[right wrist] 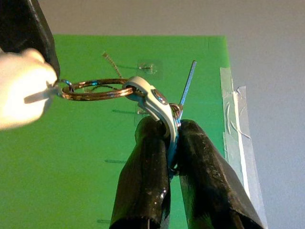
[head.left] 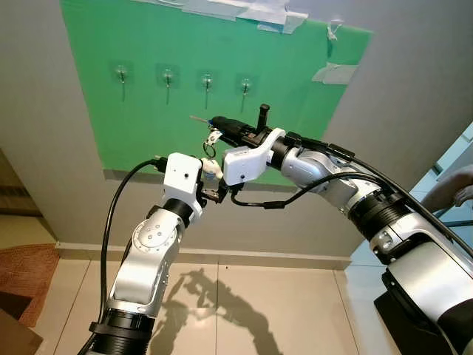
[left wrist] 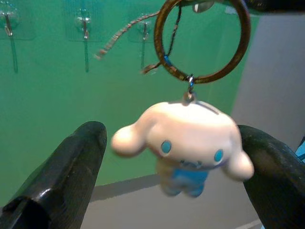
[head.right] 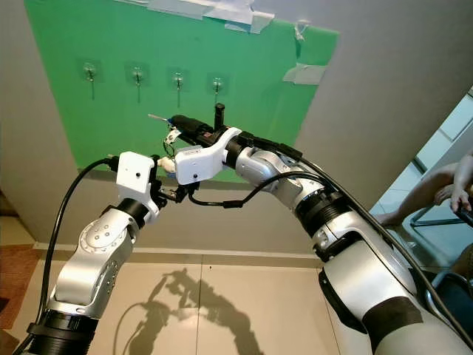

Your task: Hang keys on a hook

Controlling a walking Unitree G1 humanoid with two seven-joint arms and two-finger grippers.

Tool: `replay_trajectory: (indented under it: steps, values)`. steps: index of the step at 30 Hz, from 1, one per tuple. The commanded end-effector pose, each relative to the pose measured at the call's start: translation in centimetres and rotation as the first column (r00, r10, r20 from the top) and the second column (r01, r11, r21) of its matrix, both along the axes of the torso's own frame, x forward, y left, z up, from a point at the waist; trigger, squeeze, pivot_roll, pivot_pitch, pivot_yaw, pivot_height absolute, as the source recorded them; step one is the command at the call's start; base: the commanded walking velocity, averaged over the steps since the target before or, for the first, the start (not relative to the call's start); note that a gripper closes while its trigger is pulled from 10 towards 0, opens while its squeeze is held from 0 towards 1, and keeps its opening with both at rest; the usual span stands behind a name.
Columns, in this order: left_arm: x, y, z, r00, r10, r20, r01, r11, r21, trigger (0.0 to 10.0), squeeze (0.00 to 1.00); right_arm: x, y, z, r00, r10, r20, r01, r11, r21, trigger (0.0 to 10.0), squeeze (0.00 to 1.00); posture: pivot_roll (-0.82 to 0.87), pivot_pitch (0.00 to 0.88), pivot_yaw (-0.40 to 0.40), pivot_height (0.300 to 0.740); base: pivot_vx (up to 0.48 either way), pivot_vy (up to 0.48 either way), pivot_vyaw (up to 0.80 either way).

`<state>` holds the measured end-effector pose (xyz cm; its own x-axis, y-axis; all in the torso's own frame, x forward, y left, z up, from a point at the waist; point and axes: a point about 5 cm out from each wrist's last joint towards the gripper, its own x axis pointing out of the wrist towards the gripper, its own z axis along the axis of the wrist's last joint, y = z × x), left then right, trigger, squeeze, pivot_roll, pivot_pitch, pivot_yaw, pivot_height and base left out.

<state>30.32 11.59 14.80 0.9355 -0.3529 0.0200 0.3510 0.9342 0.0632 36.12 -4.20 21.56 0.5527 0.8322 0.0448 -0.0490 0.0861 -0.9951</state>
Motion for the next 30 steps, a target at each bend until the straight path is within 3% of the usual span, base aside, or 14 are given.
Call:
replay_trajectory:
  steps: [1,7,8,9,10,30]
  values:
    - [0.21,-0.36,0.19,1.0,-0.007,0.002,0.007,1.0,-0.018,10.0,1.0,0.24,-0.3,0.56,1.0,-0.008,0.017,0.008,1.0,0.007,0.0,0.0,0.03,0.012,-0.103,0.74,0.0,0.0,0.0]
    - [0.17,-0.5,0.06,1.0,-0.018,0.001,0.018,1.0,-0.004,10.0,1.0,0.21,-0.21,0.5,1.0,-0.005,0.017,0.005,1.0,0.004,0.0,0.0,0.03,0.005,-0.104,0.74,0.0,0.0,0.0]
    - [0.07,-0.53,0.08,1.0,-0.027,0.008,0.027,1.0,0.001,0.0,1.0,0.22,-0.21,0.52,1.0,-0.005,0.018,0.005,1.0,0.003,0.0,0.0,0.03,0.004,-0.105,0.74,0.0,0.0,0.0]
    - [0.01,-0.56,0.1,0.999,-0.034,0.013,0.034,0.999,0.004,0.0,1.0,0.22,-0.22,0.53,1.0,-0.005,0.019,0.005,1.0,0.002,0.0,0.0,0.03,0.004,-0.105,0.74,0.0,0.0,0.0]
    - [-0.02,-0.52,0.09,0.999,-0.035,0.015,0.035,0.999,0.008,0.0,0.0,0.23,-0.22,0.54,1.0,-0.005,0.019,0.005,1.0,0.003,0.0,0.0,0.03,0.002,-0.106,0.74,0.0,0.0,0.0]
    - [0.22,-0.41,0.04,0.998,-0.043,0.035,0.041,0.998,0.049,0.0,0.0,0.33,-0.3,0.56,1.0,-0.017,0.019,0.017,1.0,0.007,0.0,0.0,0.03,0.014,-0.095,0.74,0.0,0.0,0.0]
